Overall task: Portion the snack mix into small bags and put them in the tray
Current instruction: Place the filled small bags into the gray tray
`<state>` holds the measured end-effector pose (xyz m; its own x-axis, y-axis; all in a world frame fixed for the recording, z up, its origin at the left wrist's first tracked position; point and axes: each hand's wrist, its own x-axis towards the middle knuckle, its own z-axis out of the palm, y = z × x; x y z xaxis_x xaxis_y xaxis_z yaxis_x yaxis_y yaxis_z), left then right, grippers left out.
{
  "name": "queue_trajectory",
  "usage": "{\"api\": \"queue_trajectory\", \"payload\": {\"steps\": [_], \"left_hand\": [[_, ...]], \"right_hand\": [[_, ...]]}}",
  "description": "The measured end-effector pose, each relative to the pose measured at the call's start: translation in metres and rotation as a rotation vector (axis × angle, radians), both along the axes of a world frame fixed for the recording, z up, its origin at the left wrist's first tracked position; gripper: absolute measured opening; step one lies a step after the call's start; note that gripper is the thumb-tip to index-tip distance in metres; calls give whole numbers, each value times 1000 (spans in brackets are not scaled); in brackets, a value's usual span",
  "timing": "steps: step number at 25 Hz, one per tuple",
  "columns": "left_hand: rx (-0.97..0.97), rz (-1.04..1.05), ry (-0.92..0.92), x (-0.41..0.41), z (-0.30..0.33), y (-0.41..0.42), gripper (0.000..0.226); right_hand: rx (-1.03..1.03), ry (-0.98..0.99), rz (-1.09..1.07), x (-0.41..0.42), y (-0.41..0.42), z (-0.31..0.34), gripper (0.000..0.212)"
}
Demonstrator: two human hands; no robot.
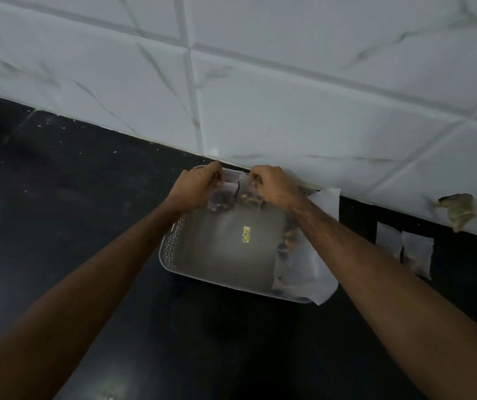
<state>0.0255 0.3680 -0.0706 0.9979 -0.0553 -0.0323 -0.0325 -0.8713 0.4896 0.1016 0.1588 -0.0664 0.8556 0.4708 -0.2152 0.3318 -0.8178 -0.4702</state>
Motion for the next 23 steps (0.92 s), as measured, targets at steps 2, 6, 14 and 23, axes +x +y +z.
{"api": "queue_trajectory", "payload": {"steps": [2, 6, 14, 23], "left_hand": [[24, -8, -5, 3, -3, -1, 14], [209, 36, -153, 6, -7, -6, 17], [270, 132, -250, -4, -3, -22, 32], [94, -204, -383, -7, 46, -164, 15]], "right_hand": [[6, -7, 7, 1, -1, -1, 21], [95, -109, -41, 0, -11, -4, 32], [369, -198, -204, -4, -76, 18, 28], [432, -250, -577, -65, -282, 40, 18]]}}
